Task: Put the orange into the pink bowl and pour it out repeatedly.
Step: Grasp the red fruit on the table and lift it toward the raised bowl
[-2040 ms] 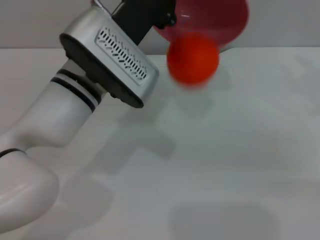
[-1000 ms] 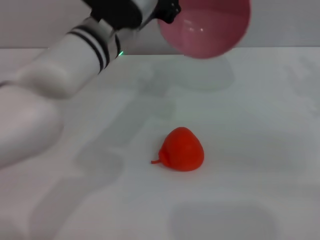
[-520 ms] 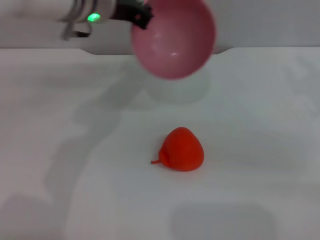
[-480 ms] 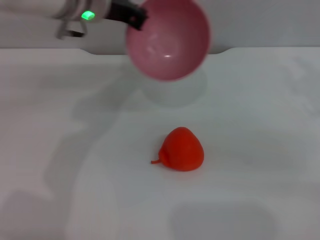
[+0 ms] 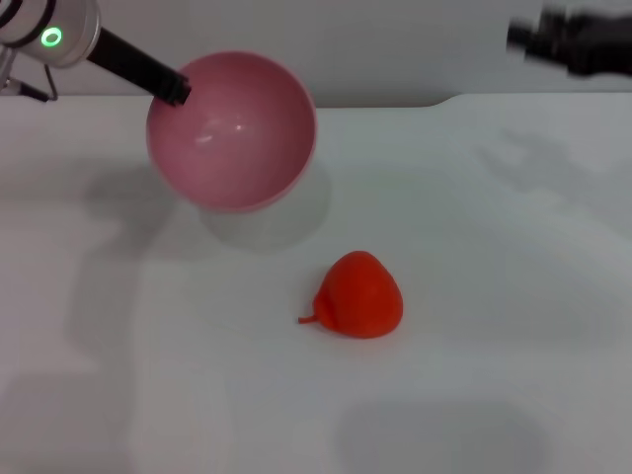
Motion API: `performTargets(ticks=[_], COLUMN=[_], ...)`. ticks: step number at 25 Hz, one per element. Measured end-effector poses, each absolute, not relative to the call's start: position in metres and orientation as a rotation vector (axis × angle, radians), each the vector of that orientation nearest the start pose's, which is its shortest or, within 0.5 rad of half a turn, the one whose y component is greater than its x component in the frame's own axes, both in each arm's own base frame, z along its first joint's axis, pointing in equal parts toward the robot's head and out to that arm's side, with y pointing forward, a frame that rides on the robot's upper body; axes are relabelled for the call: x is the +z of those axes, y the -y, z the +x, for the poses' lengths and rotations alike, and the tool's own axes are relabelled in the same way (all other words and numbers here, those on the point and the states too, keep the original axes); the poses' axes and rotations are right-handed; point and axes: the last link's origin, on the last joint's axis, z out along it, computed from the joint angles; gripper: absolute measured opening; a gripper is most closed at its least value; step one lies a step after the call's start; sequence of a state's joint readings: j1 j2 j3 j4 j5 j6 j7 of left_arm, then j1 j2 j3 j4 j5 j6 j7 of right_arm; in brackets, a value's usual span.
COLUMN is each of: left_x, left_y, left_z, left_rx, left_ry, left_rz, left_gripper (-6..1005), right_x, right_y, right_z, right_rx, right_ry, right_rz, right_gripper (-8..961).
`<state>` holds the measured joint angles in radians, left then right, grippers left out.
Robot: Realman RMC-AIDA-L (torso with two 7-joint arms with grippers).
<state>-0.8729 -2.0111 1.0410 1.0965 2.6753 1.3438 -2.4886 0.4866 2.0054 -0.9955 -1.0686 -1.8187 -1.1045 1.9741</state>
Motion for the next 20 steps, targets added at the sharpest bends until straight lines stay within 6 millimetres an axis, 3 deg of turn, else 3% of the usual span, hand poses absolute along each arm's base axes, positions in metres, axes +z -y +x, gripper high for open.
performTargets(ticks=[5, 10, 15, 20], left_x=[0.061, 0.068, 0.069, 0.07], left_y=[-0.446, -0.447, -0.447, -0.448], left_z=[-0.164, -0.167, -0.167, -0.166], left_rx=[0.254, 0.272, 0.275, 0.276], left_ry=[0.884, 0.881, 0.874, 0.866], left_rz=[-2.351, -2.33, -2.328, -2.33], left_gripper=[43, 43, 43, 43], right_x=[0.077, 0.03, -0.014, -0.03], right_y=[-0.423, -0.414, -0.396, -0.388], right_z=[0.204, 0.167, 0.141, 0.128], right_rx=[0.077, -0.295, -0.446, -0.383], right_ry=[-0.948, -0.851, -0.688, -0.653], right_rz=[-2.302, -2.547, -2.732, -2.832], right_gripper=[587, 586, 586, 585])
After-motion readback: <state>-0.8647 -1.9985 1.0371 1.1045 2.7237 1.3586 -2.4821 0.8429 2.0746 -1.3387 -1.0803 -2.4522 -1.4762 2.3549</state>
